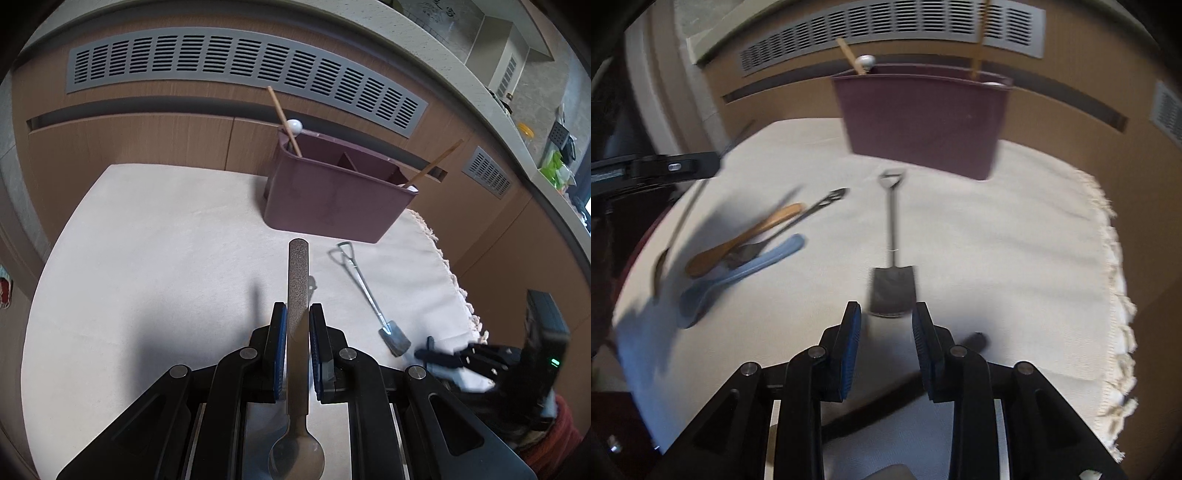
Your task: Organize utensils
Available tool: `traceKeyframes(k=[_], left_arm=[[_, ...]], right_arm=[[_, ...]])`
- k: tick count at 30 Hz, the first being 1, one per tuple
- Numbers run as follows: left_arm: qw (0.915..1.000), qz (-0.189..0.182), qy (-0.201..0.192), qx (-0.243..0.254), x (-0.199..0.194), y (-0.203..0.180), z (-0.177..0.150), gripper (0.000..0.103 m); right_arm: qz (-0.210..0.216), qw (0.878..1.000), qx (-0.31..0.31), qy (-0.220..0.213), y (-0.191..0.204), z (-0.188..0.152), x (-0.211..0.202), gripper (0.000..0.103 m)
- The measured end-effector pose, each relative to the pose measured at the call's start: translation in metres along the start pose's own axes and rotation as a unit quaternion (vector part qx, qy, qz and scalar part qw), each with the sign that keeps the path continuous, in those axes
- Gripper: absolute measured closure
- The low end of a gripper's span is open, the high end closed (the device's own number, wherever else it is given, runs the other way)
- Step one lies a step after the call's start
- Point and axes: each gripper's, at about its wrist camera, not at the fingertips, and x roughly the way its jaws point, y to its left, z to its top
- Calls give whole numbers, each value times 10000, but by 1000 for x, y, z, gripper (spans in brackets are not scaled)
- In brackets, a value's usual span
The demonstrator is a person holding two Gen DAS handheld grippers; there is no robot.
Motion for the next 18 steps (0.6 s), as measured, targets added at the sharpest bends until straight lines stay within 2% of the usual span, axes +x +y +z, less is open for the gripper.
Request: traceKeyframes(k=[1,3,6,7,9,11,15,18], left_arm=[[10000,13,-3,-19,1,3,1,91],[10000,14,-1,-55,4,7,2,91],[9999,-28,-7,-135,10,11,6,91],[9999,-41,-20,-135,10,11,6,91],[9999,-63,-54,-110,9,12,8,91],[9999,-62,-108,-69,5,14,11,91],[9998,-17,-173,-83,2,23,16,91],[9998,-12,-142,-168,6,33,19,91]], right_arm=[[332,9994,-85,106,5,-1,-3,75],[641,9976,-217,142,13,-2,-9,76],[235,9991,-284,-187,18,11,-13,76],[4,9992,-276,-287,17,22,-8,76],[-188,9992,-203,-303,11,45,9,76],[-162,9998,-76,-130,1,72,37,76],[-221,9991,71,365,-12,102,86,76],[-438,9982,214,347,-15,115,100,77]])
